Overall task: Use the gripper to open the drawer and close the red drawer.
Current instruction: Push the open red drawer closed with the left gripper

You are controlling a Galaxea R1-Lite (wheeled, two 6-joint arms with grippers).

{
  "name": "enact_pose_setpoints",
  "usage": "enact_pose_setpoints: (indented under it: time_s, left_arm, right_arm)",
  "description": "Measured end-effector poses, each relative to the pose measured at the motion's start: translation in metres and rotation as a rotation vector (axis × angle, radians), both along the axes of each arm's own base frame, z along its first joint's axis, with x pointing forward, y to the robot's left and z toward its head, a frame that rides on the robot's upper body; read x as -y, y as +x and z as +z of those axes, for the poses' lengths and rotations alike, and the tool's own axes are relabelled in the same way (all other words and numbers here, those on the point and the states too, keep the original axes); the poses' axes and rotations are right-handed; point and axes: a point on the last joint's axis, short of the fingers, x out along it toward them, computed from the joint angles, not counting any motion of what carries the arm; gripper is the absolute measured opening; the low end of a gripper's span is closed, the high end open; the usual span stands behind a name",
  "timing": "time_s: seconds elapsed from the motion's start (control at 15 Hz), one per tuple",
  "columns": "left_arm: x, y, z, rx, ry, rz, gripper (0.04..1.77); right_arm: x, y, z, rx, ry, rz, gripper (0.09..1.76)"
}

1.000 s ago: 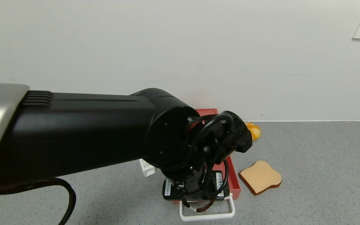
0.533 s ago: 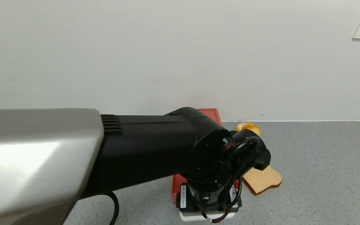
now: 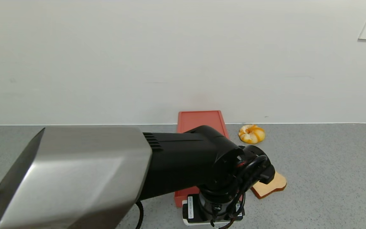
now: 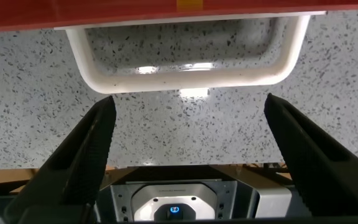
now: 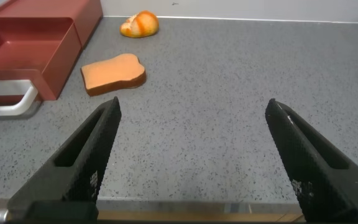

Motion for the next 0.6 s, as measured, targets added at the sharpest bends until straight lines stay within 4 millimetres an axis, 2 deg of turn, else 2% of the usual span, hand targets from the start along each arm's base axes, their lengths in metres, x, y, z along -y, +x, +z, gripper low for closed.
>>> enact_pose_setpoints:
  time_s: [0.6]
  left_arm:
    - [-0.001,0.019,-0.002,0.017,-0.016,0.039,1.72]
  right_arm:
    - [0.000,0.000,0.000,0.000,0.000,0.000,1.71]
